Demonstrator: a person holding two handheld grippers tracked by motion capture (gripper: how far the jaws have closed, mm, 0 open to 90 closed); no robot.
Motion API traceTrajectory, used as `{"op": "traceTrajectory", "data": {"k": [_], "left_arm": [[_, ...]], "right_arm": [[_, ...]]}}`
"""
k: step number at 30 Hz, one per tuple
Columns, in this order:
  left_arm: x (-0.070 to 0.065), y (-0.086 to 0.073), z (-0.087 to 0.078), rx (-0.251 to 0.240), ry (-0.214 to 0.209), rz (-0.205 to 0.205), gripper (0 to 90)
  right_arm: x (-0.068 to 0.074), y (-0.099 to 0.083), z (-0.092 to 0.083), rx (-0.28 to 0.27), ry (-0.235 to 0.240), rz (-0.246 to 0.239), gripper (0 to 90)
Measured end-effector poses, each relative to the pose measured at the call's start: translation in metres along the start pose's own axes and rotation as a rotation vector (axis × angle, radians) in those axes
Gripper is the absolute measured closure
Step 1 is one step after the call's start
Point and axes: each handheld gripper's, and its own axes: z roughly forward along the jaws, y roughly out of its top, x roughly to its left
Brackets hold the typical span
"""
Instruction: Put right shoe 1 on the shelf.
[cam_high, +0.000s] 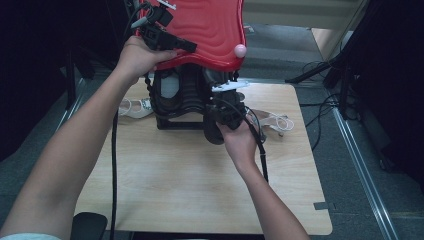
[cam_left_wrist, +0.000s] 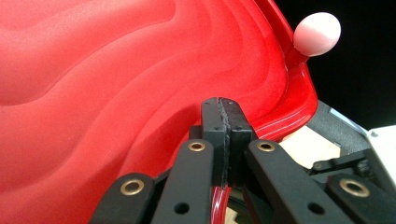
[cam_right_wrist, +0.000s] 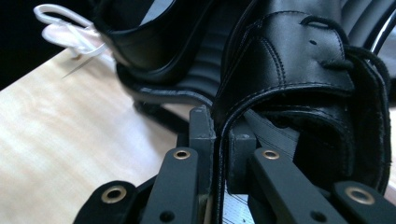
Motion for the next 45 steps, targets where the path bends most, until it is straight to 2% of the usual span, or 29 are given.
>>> {"op": "traceTrajectory", "data": {"k": [5,11,15,20,23,26,28,33,39,43,45], "left_arm": [[0.0,0.0,0.0,0.0,-0.004,-0.004,90.0],[0.001,0.0,0.0,-0.001,-0.003,-0.004,90.0],[0.001,0.0,0.0,0.0,-0.002,-0.003,90.0],[0.001,0.0,0.0,-0.002,0.0,-0.004,90.0],[0.0,0.0,0.001,-0.009,0.003,-0.002,90.0],[-0.002,-0.001,0.001,-0.015,0.019,0.033,90.0],[-0.002,-0.001,0.001,-0.015,0.019,0.029,90.0],[-0.001,-0.002,0.001,-0.018,0.017,0.023,90.0],[-0.001,-0.001,0.001,-0.019,0.019,0.026,90.0],[-0.001,-0.002,0.001,-0.018,0.018,0.023,90.0],[-0.001,-0.001,0.001,-0.016,0.017,0.025,90.0]], "right_arm": [[0.001,0.004,0.02,-0.039,-0.038,0.015,85.6],[-0.004,0.01,0.037,-0.076,-0.032,0.105,85.8],[-0.002,0.011,0.047,-0.073,-0.047,0.091,84.1],[-0.002,0.01,0.05,-0.078,-0.031,0.091,79.2],[-0.005,0.01,0.05,-0.076,-0.011,0.106,72.8],[-0.006,0.01,0.049,-0.072,0.0,0.108,70.1],[-0.006,0.01,0.048,-0.069,0.022,0.108,69.8],[-0.002,0.011,0.041,-0.063,0.04,0.091,67.3],[0.003,0.007,0.023,-0.067,0.056,0.056,66.9],[0.0,0.003,0.008,-0.086,0.091,0.072,71.9],[-0.002,0.0,0.0,-0.091,0.124,0.081,76.8]]}}
